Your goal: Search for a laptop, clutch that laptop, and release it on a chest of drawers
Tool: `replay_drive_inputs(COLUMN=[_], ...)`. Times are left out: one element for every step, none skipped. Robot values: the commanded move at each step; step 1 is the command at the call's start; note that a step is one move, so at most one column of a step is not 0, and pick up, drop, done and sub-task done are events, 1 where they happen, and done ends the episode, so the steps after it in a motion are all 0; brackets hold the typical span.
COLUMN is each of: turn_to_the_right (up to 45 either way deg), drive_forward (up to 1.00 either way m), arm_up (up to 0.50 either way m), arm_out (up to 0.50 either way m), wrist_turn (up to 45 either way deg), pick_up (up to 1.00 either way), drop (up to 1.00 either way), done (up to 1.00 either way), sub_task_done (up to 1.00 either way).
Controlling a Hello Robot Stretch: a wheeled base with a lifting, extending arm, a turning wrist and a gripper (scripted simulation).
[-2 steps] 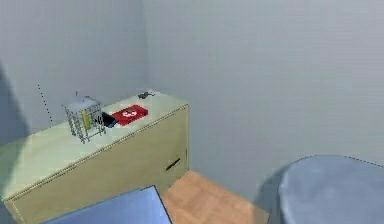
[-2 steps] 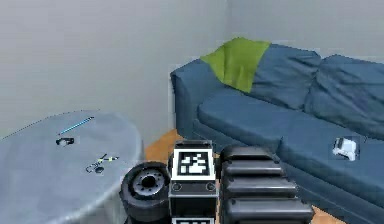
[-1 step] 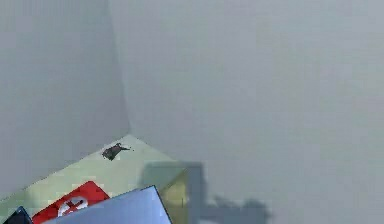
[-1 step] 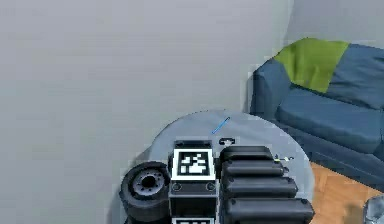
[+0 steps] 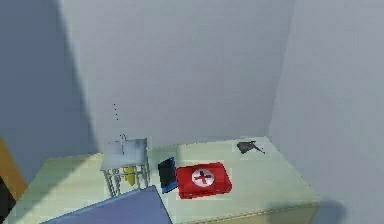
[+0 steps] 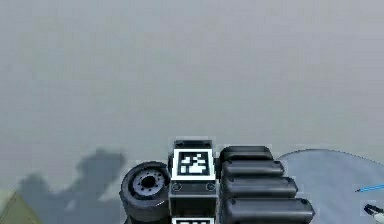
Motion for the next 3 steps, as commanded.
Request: replay_drive_inputs(turn_to_the_right=[0.0,-45.0,-45.0], drive_forward=[0.10,0.00,0.00], arm_up=[0.00,0.00,0.00], arm_out=[0.00,0.00,0.00], wrist_turn=[0.0,0.0,0.0], pick_up=[0.00,0.00,0.00], drop=[0.00,0.00,0.00], done=[0.00,0.00,0.00], sub_task_done=[0.00,0.00,0.00])
